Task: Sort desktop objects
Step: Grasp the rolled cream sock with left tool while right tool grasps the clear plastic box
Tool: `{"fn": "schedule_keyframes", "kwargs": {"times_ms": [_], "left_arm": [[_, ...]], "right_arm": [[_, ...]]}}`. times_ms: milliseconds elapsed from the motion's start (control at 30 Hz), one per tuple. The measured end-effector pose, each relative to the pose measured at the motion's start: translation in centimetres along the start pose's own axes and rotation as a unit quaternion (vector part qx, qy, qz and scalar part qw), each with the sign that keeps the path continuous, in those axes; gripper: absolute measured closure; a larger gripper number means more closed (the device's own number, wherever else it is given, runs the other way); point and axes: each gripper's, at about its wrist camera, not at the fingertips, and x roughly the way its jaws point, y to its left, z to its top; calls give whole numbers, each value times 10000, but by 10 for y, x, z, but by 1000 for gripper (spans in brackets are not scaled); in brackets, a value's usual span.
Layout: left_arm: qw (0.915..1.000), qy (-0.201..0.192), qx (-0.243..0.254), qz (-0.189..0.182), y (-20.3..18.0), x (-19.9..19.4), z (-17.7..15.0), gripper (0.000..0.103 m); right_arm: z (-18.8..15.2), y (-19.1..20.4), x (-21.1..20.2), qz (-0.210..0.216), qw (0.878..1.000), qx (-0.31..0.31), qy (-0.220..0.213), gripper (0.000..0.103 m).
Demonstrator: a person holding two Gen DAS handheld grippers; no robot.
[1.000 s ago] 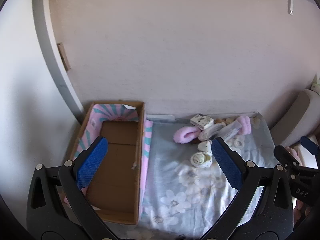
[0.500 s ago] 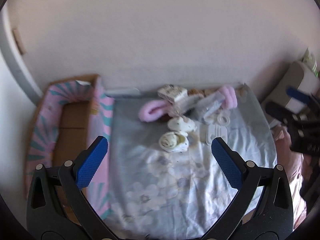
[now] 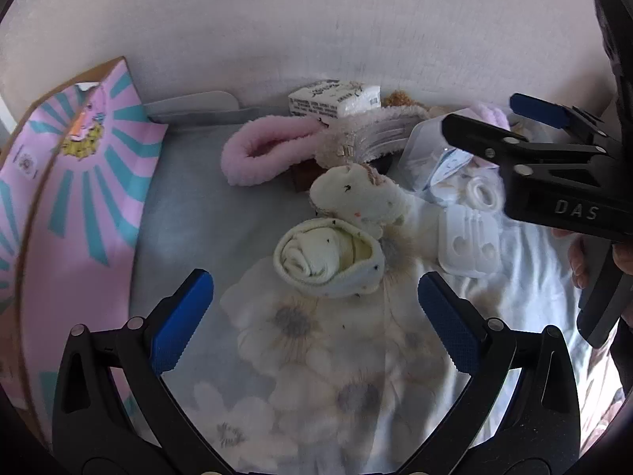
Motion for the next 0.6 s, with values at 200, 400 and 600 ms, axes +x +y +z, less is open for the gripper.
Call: {"fn": "schedule_keyframes", "kwargs": {"times_ms": [200, 400, 600], "left_arm": [[10000, -75, -9, 32, -2, 11, 0, 0], [9999, -65, -35, -70, -1, 18, 1, 13], [9979, -72, -150, -625, -2, 19, -2, 44]], "right_arm": [[-3, -1, 26, 66, 9997, -128, 190, 0], [-11, -5, 45, 286, 9974, -42, 660, 0], [-15, -12, 43, 388, 9970, 112, 662, 6]]}}
